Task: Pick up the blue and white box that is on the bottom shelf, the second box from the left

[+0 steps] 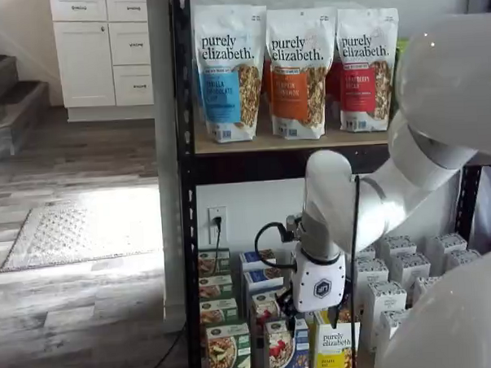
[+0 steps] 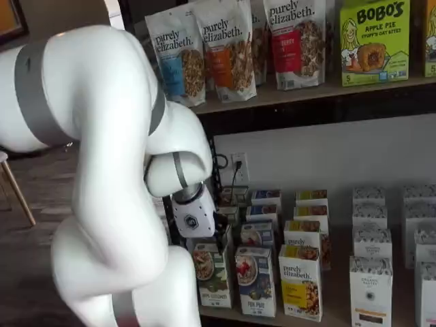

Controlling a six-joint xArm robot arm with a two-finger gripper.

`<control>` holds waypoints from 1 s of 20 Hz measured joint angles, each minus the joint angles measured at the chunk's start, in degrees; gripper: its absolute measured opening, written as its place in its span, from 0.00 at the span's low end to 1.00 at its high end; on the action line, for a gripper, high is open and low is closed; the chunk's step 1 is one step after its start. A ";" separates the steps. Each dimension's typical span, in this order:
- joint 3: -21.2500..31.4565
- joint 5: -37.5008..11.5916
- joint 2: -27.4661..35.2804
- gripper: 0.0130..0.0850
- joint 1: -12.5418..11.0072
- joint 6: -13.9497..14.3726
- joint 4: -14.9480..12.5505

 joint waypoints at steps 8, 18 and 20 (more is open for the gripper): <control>-1.90 -9.69 11.14 1.00 -2.30 -5.14 3.51; -8.12 -19.73 27.15 1.00 -6.52 -2.43 -3.43; -9.03 -20.45 28.80 1.00 -6.93 -2.20 -4.07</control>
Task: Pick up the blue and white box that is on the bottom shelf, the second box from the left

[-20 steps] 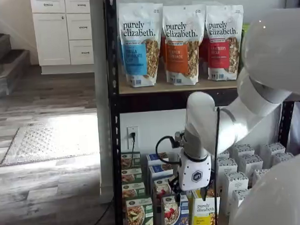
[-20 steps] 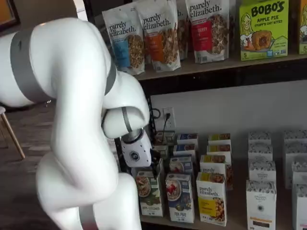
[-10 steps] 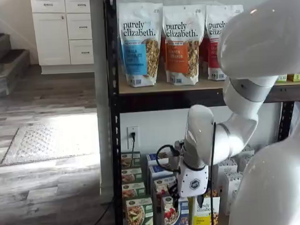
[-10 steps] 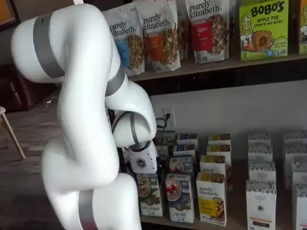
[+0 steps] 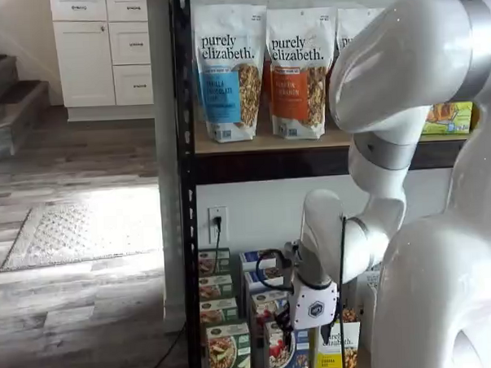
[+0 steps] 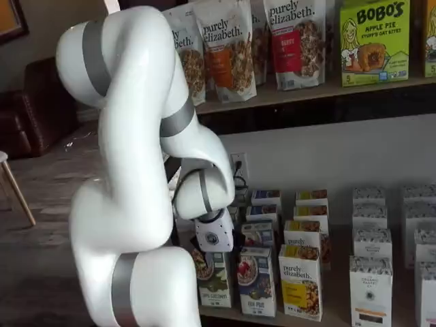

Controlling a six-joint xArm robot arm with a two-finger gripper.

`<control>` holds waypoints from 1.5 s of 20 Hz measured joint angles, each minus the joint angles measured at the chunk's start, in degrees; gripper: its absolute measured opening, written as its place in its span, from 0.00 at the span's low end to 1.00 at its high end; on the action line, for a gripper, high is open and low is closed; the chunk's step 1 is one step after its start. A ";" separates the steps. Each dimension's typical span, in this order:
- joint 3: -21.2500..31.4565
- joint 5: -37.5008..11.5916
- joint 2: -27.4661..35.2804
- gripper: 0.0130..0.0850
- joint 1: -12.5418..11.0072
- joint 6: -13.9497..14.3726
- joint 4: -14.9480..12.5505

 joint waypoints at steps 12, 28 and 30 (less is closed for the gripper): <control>-7.93 -3.30 10.09 1.00 -2.67 -0.36 -2.27; -24.74 -2.18 25.67 1.00 -3.52 -4.89 1.40; -26.45 -1.96 27.07 1.00 -3.53 -5.67 2.16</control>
